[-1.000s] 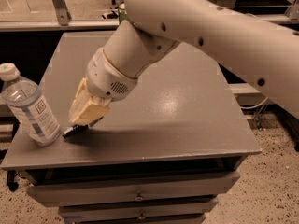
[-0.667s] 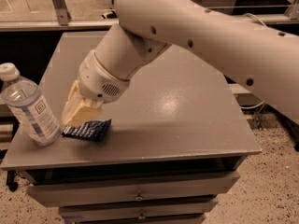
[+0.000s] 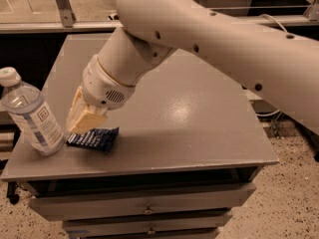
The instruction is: Move rxbar blueberry near blue plastic bottle
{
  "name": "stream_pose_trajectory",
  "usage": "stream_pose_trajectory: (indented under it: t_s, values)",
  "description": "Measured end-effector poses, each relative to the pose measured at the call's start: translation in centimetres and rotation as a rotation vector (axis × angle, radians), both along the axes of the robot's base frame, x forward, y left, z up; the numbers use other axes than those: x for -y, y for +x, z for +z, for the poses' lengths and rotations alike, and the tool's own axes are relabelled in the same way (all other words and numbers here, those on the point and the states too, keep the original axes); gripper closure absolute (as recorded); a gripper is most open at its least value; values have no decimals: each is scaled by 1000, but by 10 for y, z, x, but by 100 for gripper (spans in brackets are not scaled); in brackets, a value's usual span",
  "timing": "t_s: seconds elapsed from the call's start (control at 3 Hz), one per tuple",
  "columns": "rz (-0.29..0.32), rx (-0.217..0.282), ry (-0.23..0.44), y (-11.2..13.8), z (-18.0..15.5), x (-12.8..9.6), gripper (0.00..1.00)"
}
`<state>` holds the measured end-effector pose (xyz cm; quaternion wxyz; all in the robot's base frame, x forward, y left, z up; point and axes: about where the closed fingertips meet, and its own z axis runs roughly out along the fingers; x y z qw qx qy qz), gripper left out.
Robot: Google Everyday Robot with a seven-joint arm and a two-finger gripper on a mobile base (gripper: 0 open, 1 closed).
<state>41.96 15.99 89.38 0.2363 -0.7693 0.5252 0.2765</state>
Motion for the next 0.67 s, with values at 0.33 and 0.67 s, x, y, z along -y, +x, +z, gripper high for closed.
stream_pose_trajectory:
  t_s: [0.33,0.67]
  values:
    - [-30,18,-14,13,-3,12,36]
    - [-75,38,-28,34,-5,34,13]
